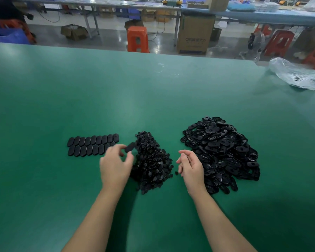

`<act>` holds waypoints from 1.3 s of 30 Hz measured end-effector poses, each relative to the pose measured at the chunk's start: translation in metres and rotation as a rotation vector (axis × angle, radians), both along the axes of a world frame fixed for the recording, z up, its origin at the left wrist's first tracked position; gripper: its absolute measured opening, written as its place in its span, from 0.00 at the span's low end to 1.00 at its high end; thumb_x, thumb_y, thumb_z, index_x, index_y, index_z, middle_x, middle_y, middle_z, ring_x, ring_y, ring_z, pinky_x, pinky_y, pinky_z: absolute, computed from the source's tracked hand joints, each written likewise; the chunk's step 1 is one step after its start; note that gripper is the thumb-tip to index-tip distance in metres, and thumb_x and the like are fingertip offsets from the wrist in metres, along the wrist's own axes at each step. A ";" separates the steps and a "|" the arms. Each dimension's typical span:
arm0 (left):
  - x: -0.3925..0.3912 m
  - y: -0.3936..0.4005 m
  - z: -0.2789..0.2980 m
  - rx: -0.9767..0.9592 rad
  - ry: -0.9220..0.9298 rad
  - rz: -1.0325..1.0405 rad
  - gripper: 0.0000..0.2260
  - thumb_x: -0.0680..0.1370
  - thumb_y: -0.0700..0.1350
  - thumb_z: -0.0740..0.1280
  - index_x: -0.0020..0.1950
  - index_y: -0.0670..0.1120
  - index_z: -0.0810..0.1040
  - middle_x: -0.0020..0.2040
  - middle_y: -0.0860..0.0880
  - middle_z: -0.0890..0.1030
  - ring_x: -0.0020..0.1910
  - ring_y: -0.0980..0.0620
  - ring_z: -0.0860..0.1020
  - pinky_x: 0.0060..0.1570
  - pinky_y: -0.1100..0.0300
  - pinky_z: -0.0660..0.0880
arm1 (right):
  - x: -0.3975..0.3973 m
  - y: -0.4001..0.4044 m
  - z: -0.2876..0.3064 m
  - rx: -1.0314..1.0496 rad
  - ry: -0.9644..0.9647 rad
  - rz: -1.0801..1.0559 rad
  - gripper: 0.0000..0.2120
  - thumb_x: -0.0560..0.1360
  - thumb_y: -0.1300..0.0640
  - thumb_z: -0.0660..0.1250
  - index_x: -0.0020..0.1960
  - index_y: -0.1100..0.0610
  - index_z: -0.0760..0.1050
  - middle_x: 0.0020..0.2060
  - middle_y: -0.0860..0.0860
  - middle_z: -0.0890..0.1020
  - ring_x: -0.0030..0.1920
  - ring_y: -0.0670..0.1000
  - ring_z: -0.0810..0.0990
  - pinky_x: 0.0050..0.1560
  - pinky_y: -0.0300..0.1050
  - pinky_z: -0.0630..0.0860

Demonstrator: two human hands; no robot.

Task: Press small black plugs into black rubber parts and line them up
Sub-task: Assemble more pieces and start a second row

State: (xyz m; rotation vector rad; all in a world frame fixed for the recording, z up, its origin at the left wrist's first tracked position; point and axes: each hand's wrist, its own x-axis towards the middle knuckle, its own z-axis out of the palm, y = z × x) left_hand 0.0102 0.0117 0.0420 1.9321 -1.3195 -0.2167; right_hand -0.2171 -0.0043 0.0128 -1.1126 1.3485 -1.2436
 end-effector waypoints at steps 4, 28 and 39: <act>0.051 0.018 -0.017 0.083 0.038 0.224 0.08 0.76 0.48 0.72 0.52 0.48 0.79 0.45 0.50 0.78 0.45 0.47 0.76 0.57 0.47 0.69 | 0.002 0.001 0.002 0.000 0.038 0.000 0.07 0.84 0.58 0.61 0.53 0.53 0.78 0.35 0.46 0.80 0.30 0.47 0.73 0.31 0.40 0.69; 0.033 0.011 -0.023 0.079 -0.063 -0.089 0.05 0.80 0.44 0.67 0.51 0.47 0.82 0.44 0.53 0.78 0.40 0.55 0.76 0.46 0.52 0.77 | 0.003 0.003 0.004 0.004 0.106 0.006 0.09 0.84 0.58 0.60 0.50 0.53 0.78 0.35 0.47 0.80 0.30 0.49 0.72 0.30 0.43 0.68; 0.000 0.004 -0.036 0.169 -0.037 -0.141 0.14 0.80 0.39 0.60 0.60 0.46 0.81 0.55 0.51 0.81 0.52 0.50 0.78 0.51 0.53 0.76 | 0.003 -0.002 0.004 0.024 0.164 0.019 0.07 0.83 0.57 0.62 0.50 0.51 0.79 0.36 0.47 0.81 0.33 0.46 0.72 0.37 0.46 0.69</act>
